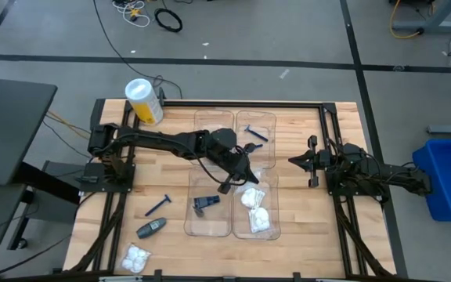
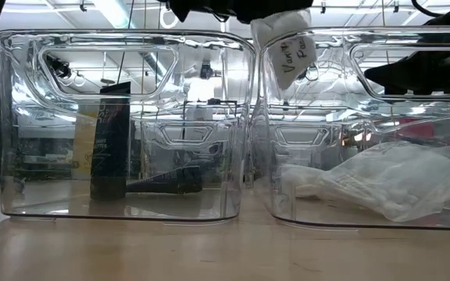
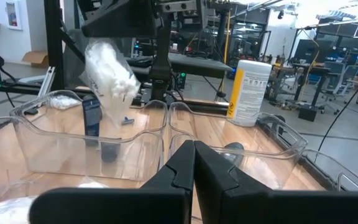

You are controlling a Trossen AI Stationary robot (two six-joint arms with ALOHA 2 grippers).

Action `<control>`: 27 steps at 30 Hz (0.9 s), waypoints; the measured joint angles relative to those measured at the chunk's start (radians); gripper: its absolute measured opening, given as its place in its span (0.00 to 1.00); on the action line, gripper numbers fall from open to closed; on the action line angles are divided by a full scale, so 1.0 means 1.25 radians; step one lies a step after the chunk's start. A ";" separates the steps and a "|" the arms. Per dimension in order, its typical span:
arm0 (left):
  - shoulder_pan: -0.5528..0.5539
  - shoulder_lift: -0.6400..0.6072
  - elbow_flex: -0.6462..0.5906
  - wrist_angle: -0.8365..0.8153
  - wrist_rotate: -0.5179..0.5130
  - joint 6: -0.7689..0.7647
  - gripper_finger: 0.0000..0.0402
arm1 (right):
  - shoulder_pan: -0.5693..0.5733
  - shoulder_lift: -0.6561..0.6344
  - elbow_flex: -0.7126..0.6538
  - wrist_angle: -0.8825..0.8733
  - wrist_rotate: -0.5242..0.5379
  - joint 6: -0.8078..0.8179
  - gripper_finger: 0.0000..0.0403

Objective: Pick & Place Travel size toiletries
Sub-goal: Put the cotton pack into the bottom right transparent bin

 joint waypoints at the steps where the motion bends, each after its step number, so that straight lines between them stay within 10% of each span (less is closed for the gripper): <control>1: -0.002 0.003 0.000 0.000 0.002 -0.007 0.00 | 0.000 0.000 0.000 0.000 0.000 0.000 0.03; 27: -0.026 0.046 0.000 0.073 0.045 -0.013 0.06 | 0.000 0.001 0.000 0.000 0.000 0.000 0.03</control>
